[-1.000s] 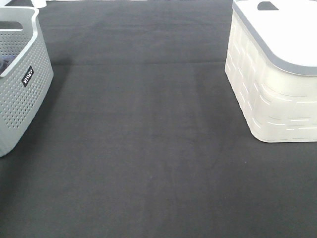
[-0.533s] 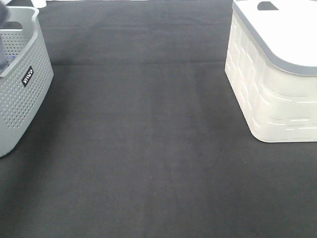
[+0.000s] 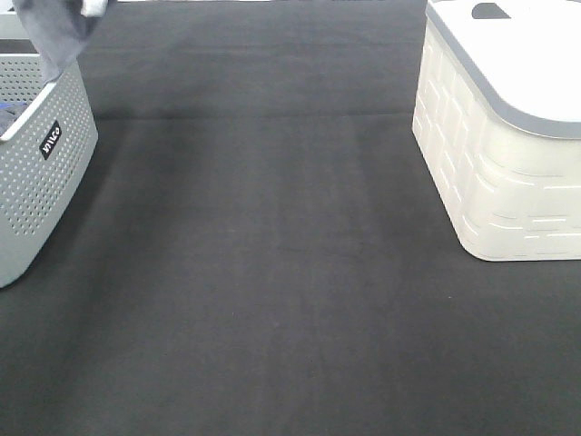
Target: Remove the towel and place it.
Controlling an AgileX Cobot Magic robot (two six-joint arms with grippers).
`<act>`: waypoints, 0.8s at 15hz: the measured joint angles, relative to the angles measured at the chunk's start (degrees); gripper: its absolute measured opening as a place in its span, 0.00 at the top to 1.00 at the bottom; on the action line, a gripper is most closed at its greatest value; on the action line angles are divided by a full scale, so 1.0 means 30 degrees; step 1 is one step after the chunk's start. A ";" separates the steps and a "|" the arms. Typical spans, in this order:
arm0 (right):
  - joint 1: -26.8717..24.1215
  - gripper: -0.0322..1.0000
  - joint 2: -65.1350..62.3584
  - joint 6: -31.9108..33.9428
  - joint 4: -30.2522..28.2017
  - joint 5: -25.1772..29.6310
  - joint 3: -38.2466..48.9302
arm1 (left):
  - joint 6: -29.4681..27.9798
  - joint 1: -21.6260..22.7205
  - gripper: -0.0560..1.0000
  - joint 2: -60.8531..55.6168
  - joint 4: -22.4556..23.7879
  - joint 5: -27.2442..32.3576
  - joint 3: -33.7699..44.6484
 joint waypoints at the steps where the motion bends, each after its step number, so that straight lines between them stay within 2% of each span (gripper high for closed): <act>1: 0.0000 0.23 0.0000 0.0000 0.0000 0.0000 0.0000 | 0.1547 -0.0325 0.95 0.0573 -0.2120 0.0439 -0.0707; 2: 0.0000 0.23 0.0000 0.0000 0.0000 0.0000 0.0000 | 0.3323 -0.0630 0.95 0.1146 -0.4030 0.1089 -0.1203; 3: 0.0000 0.23 0.0000 0.0000 0.0000 0.0000 0.0000 | 0.4049 -0.0745 0.95 0.1356 -0.5080 0.1356 -0.1394; 5: 0.0000 0.23 0.0000 0.0000 0.0000 0.0000 0.0000 | 0.7047 -0.1280 0.95 0.2215 -0.8652 0.2597 -0.2024; 7: 0.0000 0.23 0.0000 0.0000 0.0000 0.0000 0.0000 | 0.8824 -0.1451 0.95 0.2788 -1.1230 0.3571 -0.2521; 9: 0.0000 0.23 0.0000 0.0000 0.0000 0.0000 0.0000 | 0.9950 -0.1451 0.95 0.2865 -1.2395 0.4412 -0.2731; 12: 0.0000 0.23 0.0000 0.0000 0.0000 0.0000 0.0000 | 1.2376 -0.1451 0.95 0.2979 -1.2796 0.8747 -0.2788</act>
